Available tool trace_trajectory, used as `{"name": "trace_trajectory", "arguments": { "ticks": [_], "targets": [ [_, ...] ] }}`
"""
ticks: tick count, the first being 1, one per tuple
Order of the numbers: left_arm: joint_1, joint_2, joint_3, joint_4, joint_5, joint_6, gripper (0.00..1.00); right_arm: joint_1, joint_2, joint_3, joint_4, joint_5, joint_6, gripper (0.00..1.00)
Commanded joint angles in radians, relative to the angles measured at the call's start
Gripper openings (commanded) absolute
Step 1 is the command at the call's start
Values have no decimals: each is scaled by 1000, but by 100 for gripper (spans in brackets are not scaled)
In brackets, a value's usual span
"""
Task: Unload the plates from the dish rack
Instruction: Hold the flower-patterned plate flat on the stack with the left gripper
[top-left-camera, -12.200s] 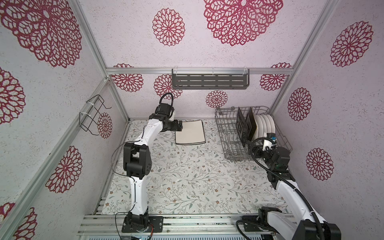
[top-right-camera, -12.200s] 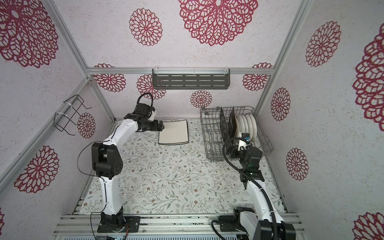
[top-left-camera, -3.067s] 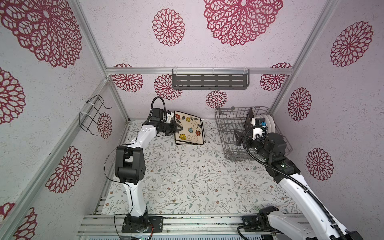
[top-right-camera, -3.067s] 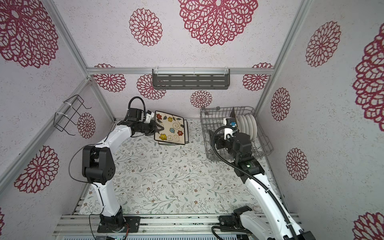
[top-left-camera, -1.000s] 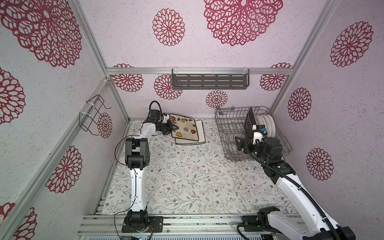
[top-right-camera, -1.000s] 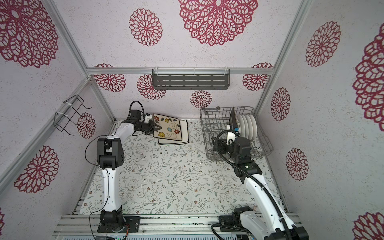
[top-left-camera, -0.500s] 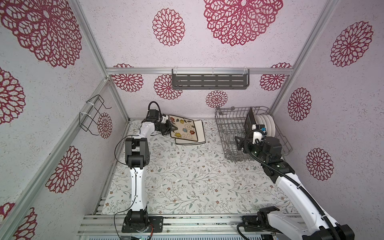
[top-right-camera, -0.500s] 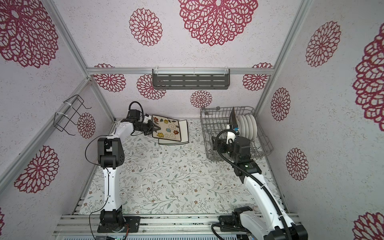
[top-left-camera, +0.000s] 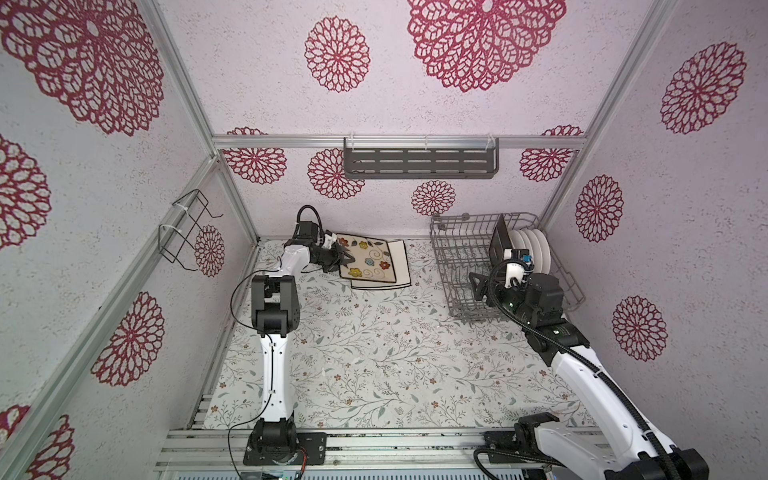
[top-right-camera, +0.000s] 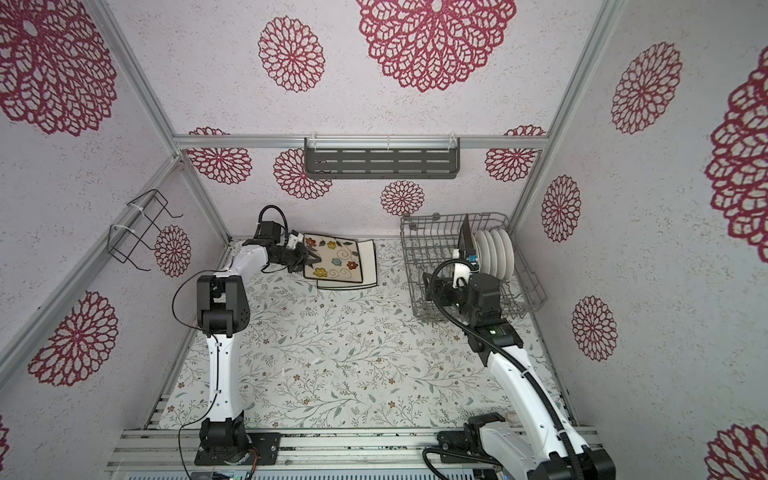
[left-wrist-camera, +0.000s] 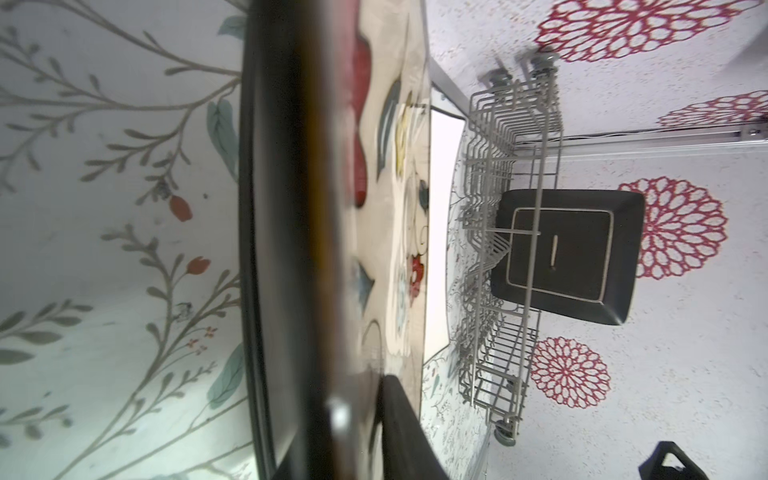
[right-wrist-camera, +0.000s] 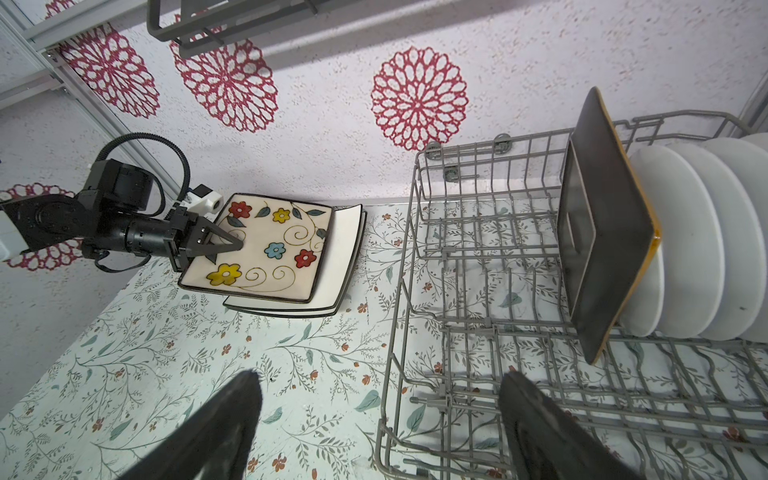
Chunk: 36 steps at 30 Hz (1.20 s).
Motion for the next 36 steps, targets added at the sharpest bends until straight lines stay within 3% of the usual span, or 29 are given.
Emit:
{"name": "trace_trajectory", "arguments": {
  "ticks": [1, 6, 10, 14, 26, 36],
  "targets": [
    [-6, 19, 8, 3, -33, 58, 25, -6, 1, -7, 52, -14, 14, 92],
    [-6, 20, -1, 1, -45, 64, 27, -6, 2, -8, 54, -13, 13, 92],
    [-7, 23, -2, -8, -50, 71, 37, -7, 8, -5, 50, -11, 11, 92],
    [-11, 25, -2, -21, -57, 79, 41, -6, 14, 11, 33, -6, -2, 92],
    [-25, 68, 78, -112, -130, 131, 43, -8, 23, -1, 49, -5, -1, 92],
    [-55, 69, 136, -203, -271, 206, 45, -9, 37, -4, 61, -11, 1, 92]
  ]
}}
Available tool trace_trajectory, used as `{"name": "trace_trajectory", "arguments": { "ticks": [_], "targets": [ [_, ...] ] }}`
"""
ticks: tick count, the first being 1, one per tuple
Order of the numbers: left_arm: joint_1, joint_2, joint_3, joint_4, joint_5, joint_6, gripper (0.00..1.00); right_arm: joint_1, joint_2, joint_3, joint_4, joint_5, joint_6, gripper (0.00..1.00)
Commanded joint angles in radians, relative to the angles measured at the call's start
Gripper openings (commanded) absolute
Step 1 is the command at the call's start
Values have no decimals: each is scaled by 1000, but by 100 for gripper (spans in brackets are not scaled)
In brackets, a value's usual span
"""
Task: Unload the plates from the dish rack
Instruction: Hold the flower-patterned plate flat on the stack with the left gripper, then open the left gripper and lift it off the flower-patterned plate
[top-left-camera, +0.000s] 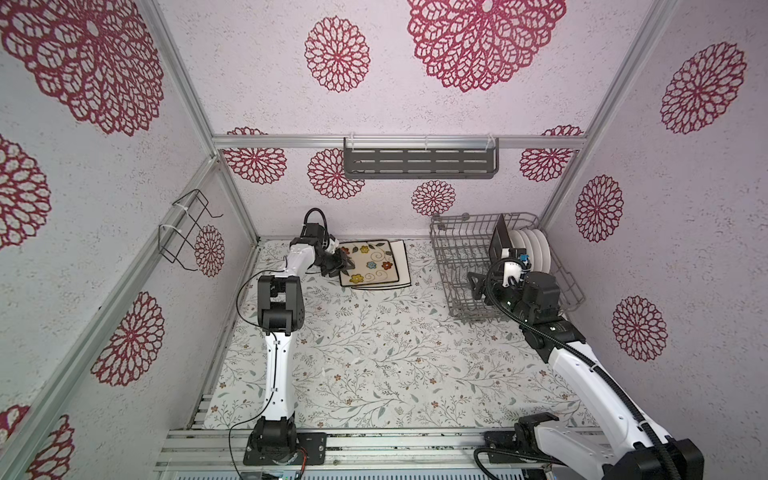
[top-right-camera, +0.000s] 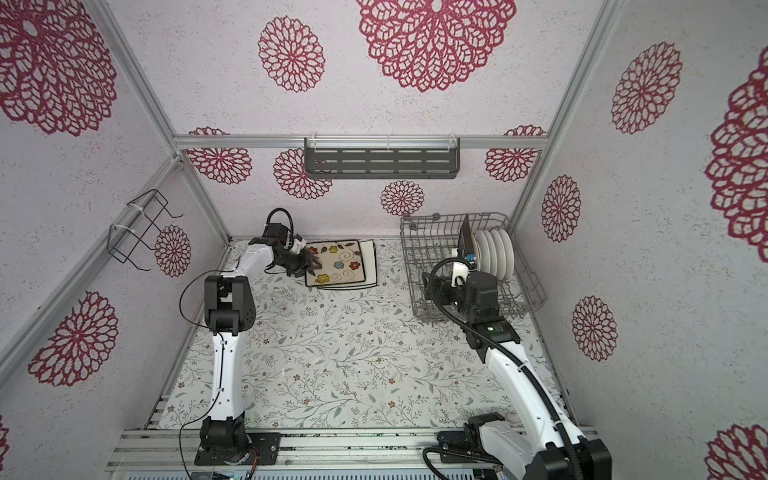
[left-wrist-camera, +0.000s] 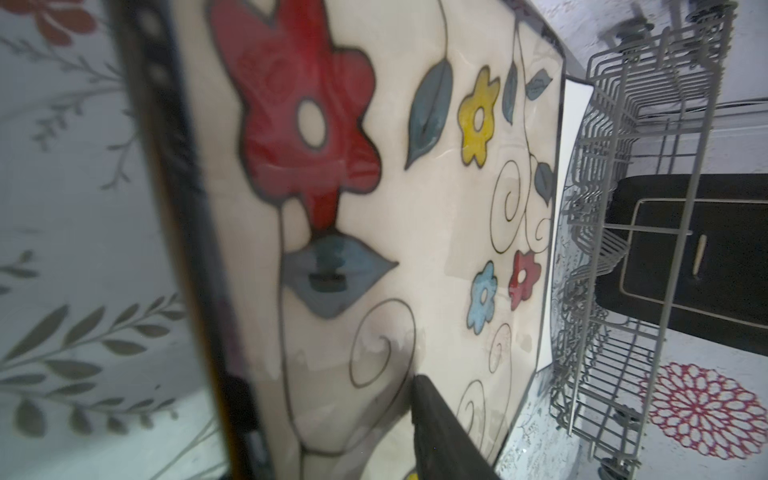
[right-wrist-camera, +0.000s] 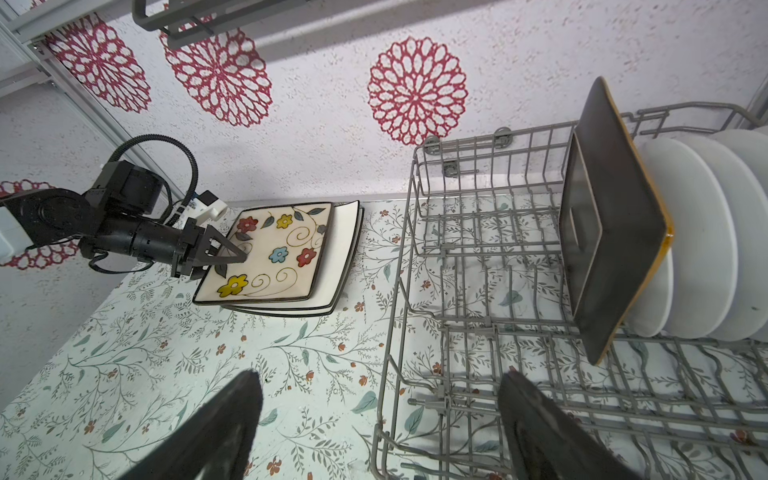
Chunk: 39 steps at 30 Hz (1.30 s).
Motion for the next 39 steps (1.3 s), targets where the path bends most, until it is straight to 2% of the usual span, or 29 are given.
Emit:
{"name": "trace_trajectory", "arguments": {
  "ticks": [1, 11, 22, 39],
  "targets": [
    [-25, 13, 30, -31, -53, 64, 45, -7, 2, -6, 42, -12, 2, 92],
    [-55, 19, 45, -23, -66, 66, 46, -8, 15, -17, 55, -19, 5, 92],
    [-86, 5, 95, -74, -239, 140, 48, -10, 19, -30, 66, -27, 13, 91],
    [-131, -8, 119, -41, -345, 192, 51, -16, 28, -45, 74, -37, 16, 89]
  ]
}}
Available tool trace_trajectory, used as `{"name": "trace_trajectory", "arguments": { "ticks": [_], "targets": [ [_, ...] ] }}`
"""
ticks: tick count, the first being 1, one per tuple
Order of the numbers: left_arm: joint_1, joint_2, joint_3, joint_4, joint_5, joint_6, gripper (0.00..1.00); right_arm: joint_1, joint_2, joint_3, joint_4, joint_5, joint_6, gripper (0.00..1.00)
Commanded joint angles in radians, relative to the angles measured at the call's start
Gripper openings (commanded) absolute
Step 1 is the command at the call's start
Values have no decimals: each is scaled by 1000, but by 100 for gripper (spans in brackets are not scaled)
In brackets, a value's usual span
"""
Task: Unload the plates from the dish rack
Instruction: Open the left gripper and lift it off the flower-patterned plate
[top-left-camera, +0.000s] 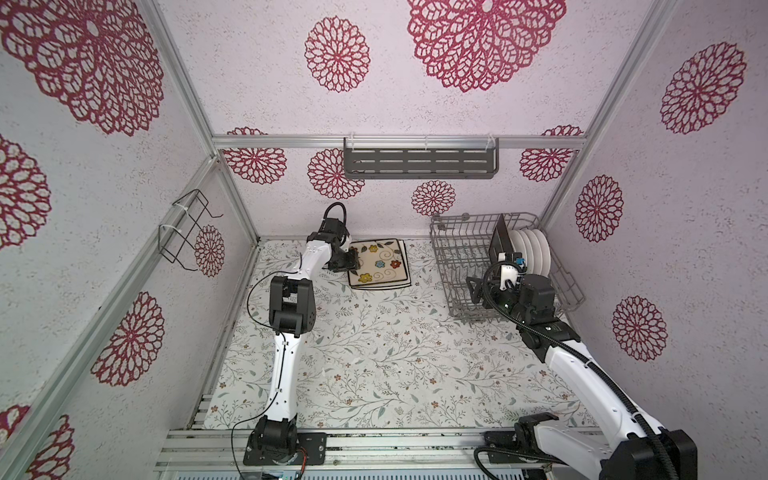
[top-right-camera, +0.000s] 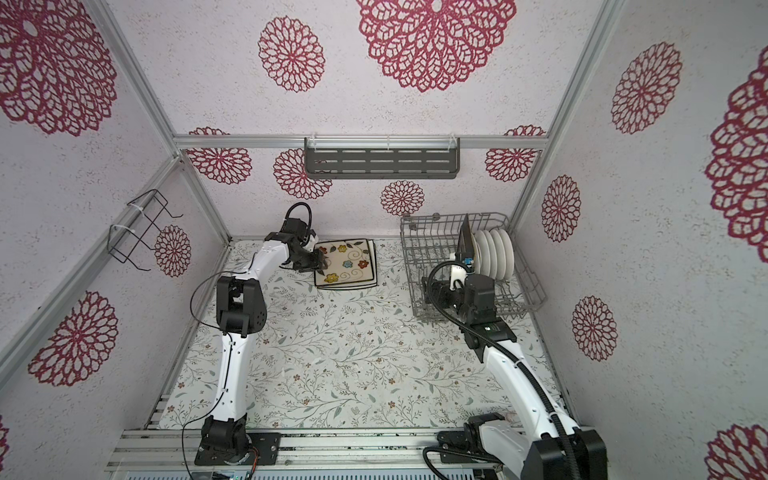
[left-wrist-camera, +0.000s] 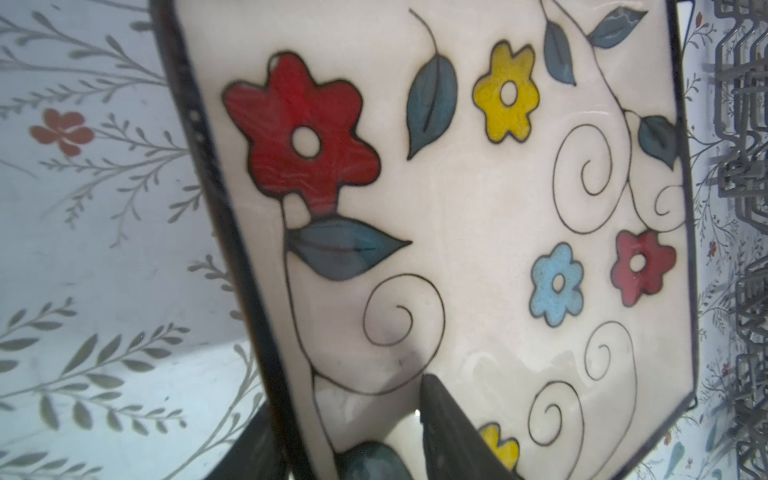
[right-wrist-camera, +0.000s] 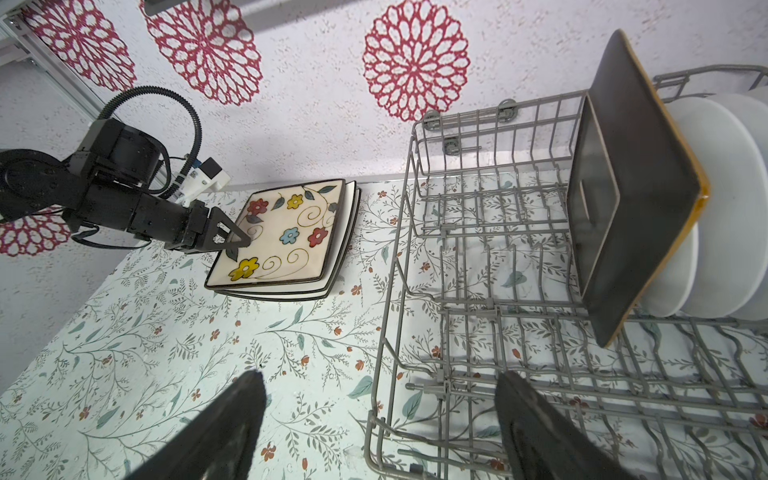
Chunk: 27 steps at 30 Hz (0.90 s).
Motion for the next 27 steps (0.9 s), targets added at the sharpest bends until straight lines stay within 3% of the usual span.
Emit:
{"name": "trace_trajectory", "arguments": {
  "ticks": [1, 27],
  "targets": [
    [-20, -9, 36, 17, -29, 50, 51, -6, 2, 0, 46, -15, 15, 89],
    [-51, 24, 90, 26, -112, 108, 53, -20, 39, -13, 69, -42, 31, 89]
  ]
}}
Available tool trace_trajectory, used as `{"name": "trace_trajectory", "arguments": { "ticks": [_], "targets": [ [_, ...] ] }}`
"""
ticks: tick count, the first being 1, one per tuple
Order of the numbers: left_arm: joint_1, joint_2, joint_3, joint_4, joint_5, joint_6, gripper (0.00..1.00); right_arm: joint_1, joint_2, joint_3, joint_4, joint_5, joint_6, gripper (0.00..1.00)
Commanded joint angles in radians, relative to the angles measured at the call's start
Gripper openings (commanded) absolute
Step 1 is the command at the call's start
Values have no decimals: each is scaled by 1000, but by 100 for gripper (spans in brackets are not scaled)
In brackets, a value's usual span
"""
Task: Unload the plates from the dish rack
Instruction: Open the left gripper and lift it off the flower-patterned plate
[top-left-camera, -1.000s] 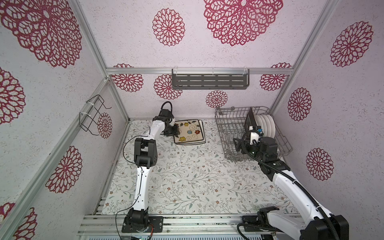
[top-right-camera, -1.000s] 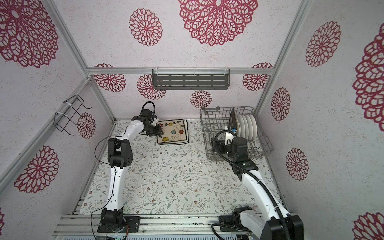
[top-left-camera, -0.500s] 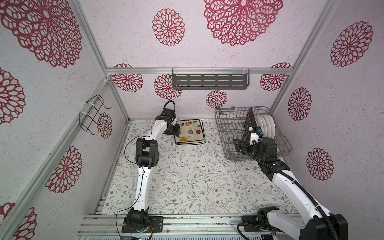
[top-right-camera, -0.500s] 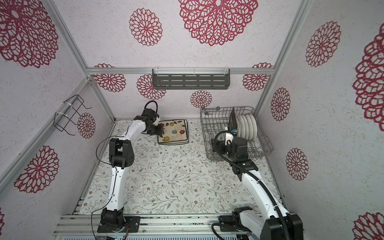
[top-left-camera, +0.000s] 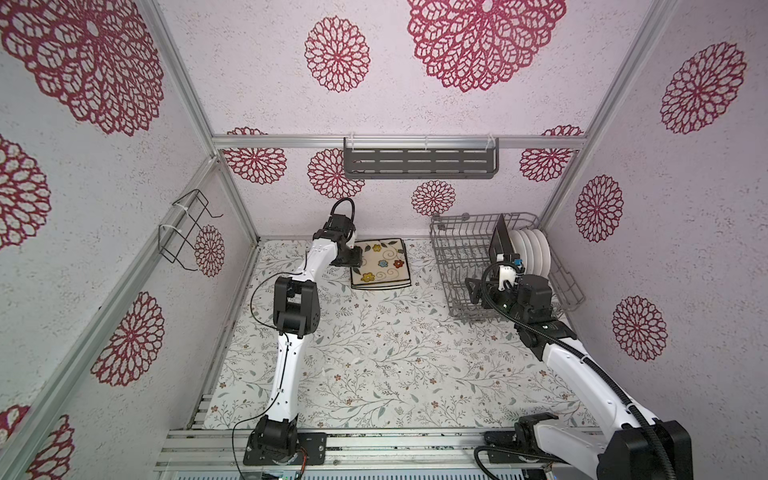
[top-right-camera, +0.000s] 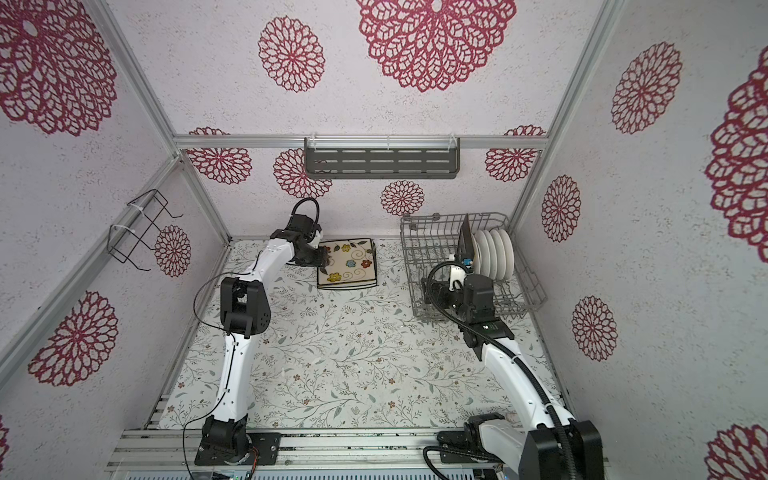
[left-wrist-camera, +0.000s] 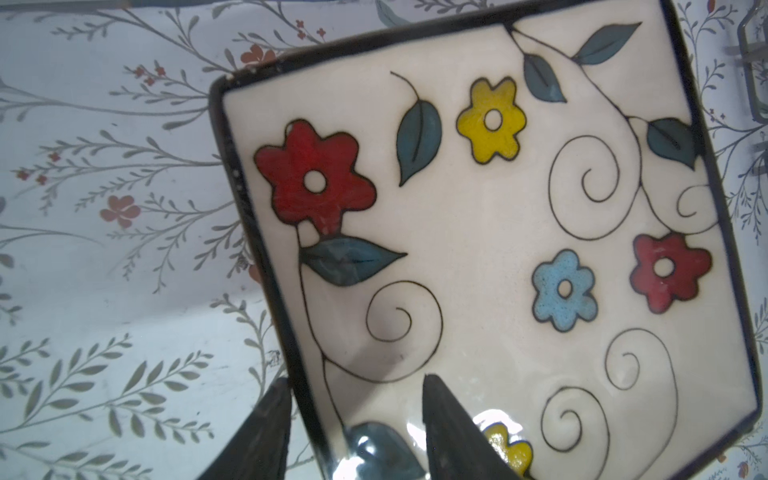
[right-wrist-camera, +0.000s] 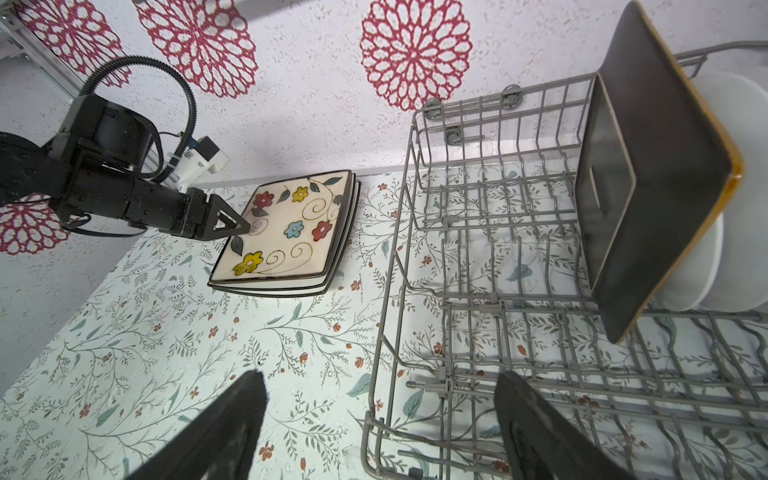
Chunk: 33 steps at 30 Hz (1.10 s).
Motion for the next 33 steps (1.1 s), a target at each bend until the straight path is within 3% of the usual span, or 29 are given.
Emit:
{"name": "trace_trajectory", "arguments": {
  "ticks": [1, 13, 21, 25, 26, 27, 33],
  "targets": [
    [-12, 25, 31, 24, 4, 31, 53, -8, -1, 6, 33, -18, 21, 89],
    [-14, 19, 30, 46, 11, 42, 53, -17, 0, 6, 27, -7, 5, 89],
    [-14, -133, -92, 123, -23, 48, 54, -40, -60, 4, 0, 77, -79, 91],
    [-19, -206, -125, 109, -52, 49, 55, -64, -102, -62, 90, 131, -146, 93],
    [-23, -229, -139, 106, -61, 53, 72, -71, -108, -88, 130, 136, -166, 93],
    [-26, -252, -156, 106, -70, 58, 98, -81, -106, -110, 163, 138, -184, 94],
    [-48, -398, -279, 111, -124, 75, 97, -152, -57, -176, 329, 81, -254, 96]
  ]
}}
